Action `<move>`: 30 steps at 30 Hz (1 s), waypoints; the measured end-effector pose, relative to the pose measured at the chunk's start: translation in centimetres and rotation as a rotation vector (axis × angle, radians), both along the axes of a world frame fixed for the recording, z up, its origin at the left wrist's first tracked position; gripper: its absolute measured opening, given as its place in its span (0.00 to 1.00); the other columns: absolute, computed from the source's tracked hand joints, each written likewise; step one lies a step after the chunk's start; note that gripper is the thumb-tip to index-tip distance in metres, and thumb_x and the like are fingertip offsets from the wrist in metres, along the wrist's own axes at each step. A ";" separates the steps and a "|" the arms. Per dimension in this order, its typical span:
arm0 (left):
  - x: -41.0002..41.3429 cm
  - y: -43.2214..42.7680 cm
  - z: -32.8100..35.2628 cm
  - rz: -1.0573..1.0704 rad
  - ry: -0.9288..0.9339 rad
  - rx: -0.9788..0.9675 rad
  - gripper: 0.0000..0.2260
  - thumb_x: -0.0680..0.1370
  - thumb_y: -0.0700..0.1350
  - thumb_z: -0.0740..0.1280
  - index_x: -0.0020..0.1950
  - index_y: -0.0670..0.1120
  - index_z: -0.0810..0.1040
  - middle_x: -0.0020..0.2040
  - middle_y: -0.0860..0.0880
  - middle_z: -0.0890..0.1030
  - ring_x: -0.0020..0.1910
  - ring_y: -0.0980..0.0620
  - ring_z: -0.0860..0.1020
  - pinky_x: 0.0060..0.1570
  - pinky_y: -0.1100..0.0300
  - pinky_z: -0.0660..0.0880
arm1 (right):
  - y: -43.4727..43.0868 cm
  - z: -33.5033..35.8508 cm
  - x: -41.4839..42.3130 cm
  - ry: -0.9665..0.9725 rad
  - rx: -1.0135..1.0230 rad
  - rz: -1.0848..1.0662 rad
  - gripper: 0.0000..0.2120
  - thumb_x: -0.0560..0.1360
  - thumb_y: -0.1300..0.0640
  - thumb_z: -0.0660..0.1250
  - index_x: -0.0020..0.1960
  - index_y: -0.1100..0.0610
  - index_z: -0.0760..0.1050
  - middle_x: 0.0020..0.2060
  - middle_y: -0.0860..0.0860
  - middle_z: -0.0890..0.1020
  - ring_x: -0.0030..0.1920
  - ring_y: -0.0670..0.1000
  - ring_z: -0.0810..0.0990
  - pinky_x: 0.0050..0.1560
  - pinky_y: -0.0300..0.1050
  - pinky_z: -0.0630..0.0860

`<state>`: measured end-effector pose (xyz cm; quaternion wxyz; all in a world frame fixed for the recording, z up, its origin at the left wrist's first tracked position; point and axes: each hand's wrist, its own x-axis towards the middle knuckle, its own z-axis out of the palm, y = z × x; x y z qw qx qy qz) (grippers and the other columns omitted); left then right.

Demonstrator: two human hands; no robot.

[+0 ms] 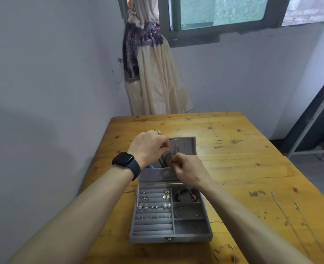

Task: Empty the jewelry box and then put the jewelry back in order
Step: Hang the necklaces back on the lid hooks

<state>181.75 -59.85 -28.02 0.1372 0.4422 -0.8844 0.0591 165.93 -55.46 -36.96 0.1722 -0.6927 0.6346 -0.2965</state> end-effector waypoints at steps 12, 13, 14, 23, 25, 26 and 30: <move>0.1 -1.1 2.8 0.004 0.446 -0.084 0.05 0.79 0.51 0.68 0.49 0.51 0.81 0.47 0.55 0.78 0.42 0.56 0.77 0.41 0.57 0.77 | -0.5 2.2 -0.2 -0.460 -0.062 -0.358 0.09 0.76 0.57 0.66 0.55 0.53 0.79 0.46 0.46 0.82 0.48 0.46 0.78 0.46 0.33 0.69; 0.0 -1.1 3.2 -0.005 0.482 -0.095 0.05 0.79 0.51 0.68 0.49 0.51 0.81 0.47 0.55 0.78 0.42 0.56 0.77 0.42 0.56 0.78 | -0.7 2.3 -0.1 -0.446 -0.017 -0.377 0.08 0.77 0.56 0.64 0.54 0.53 0.79 0.46 0.46 0.82 0.48 0.47 0.78 0.48 0.37 0.70; -0.1 -1.0 3.5 -0.007 0.512 -0.107 0.05 0.79 0.51 0.68 0.49 0.51 0.81 0.47 0.54 0.78 0.42 0.56 0.77 0.42 0.55 0.78 | -0.9 2.4 0.0 -0.466 0.041 -0.393 0.08 0.78 0.53 0.63 0.51 0.52 0.80 0.45 0.46 0.83 0.48 0.48 0.80 0.49 0.40 0.72; 0.0 0.1 4.5 -0.041 0.572 -0.182 0.05 0.80 0.50 0.68 0.50 0.50 0.81 0.48 0.54 0.78 0.41 0.57 0.76 0.40 0.52 0.79 | -2.2 3.2 0.6 -0.580 0.237 -0.460 0.12 0.73 0.51 0.67 0.36 0.54 0.83 0.32 0.48 0.85 0.40 0.54 0.84 0.51 0.53 0.82; 0.1 0.1 4.9 -0.034 0.595 -0.194 0.04 0.80 0.49 0.68 0.50 0.50 0.81 0.48 0.55 0.77 0.40 0.59 0.74 0.40 0.54 0.78 | -1.9 3.2 0.5 -0.360 0.204 -0.438 0.07 0.71 0.54 0.67 0.44 0.53 0.84 0.40 0.49 0.85 0.45 0.54 0.83 0.50 0.47 0.79; 0.1 0.0 5.1 -0.034 0.602 -0.203 0.04 0.80 0.49 0.68 0.50 0.50 0.81 0.48 0.56 0.76 0.40 0.59 0.73 0.39 0.55 0.78 | -1.7 3.1 0.5 -0.269 0.171 -0.429 0.08 0.72 0.53 0.68 0.49 0.51 0.83 0.44 0.49 0.85 0.48 0.53 0.82 0.48 0.44 0.76; 0.2 0.1 5.4 -0.032 0.633 -0.227 0.05 0.80 0.49 0.68 0.51 0.49 0.81 0.48 0.56 0.75 0.40 0.60 0.73 0.39 0.59 0.77 | -1.5 2.5 0.8 -0.150 0.068 -0.424 0.11 0.76 0.49 0.68 0.55 0.52 0.80 0.50 0.50 0.83 0.52 0.54 0.80 0.47 0.42 0.69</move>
